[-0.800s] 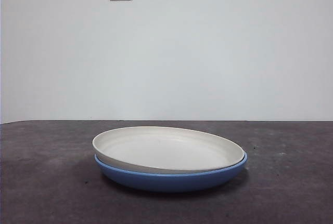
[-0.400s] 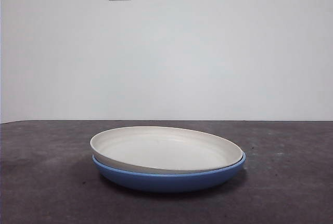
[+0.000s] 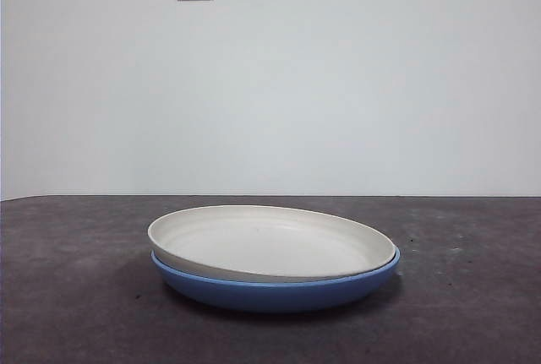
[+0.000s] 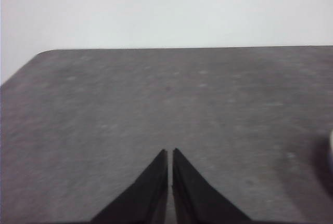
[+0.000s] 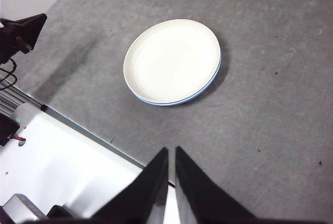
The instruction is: Pick up the white plate, put it on the blue plate, put it on desk
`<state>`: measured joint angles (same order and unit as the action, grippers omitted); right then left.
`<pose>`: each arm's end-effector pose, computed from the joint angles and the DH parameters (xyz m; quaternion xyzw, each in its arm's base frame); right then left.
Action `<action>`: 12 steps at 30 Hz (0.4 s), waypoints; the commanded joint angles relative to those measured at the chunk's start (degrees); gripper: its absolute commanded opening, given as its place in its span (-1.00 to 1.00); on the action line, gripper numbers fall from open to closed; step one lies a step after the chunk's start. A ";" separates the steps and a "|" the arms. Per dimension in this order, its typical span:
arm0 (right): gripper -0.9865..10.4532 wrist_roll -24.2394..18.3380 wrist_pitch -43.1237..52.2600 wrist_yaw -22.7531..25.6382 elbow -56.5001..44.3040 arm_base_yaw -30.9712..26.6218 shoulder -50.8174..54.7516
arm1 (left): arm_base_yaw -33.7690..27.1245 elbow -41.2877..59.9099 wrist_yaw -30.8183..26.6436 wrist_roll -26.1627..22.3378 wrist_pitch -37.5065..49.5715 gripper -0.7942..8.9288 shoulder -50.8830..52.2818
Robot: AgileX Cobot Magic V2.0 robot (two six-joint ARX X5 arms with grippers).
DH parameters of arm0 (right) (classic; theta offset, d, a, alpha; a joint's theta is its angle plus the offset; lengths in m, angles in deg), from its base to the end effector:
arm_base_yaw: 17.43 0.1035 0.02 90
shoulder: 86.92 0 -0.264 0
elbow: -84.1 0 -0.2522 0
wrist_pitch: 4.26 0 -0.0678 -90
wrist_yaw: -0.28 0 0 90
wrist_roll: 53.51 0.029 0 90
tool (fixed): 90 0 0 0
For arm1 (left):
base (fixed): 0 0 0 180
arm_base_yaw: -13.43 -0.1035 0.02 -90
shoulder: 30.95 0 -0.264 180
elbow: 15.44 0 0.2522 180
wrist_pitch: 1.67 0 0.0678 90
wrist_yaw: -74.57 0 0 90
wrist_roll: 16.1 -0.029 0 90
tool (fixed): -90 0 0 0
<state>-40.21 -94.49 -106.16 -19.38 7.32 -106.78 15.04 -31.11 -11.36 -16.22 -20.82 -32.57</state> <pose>-0.0125 0.0033 0.3510 0.0830 0.3251 0.3012 0.8926 0.0970 -0.0048 0.1636 0.0001 0.0444 -0.0495 0.9978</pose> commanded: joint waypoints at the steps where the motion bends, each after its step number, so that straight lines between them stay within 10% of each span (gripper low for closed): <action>1: -0.79 -0.50 -1.99 0.00 1.01 0.35 -0.11 | -0.17 0.94 -0.70 -0.33 1.09 -0.80 1.31; 12: -0.79 -0.50 -1.99 0.00 1.01 0.35 -0.11 | -1.64 1.27 -1.90 -0.48 -4.79 -0.80 1.44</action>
<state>-40.21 -94.49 -106.19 -19.38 7.32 -106.78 13.58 -31.07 -12.82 -16.22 -25.52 -31.15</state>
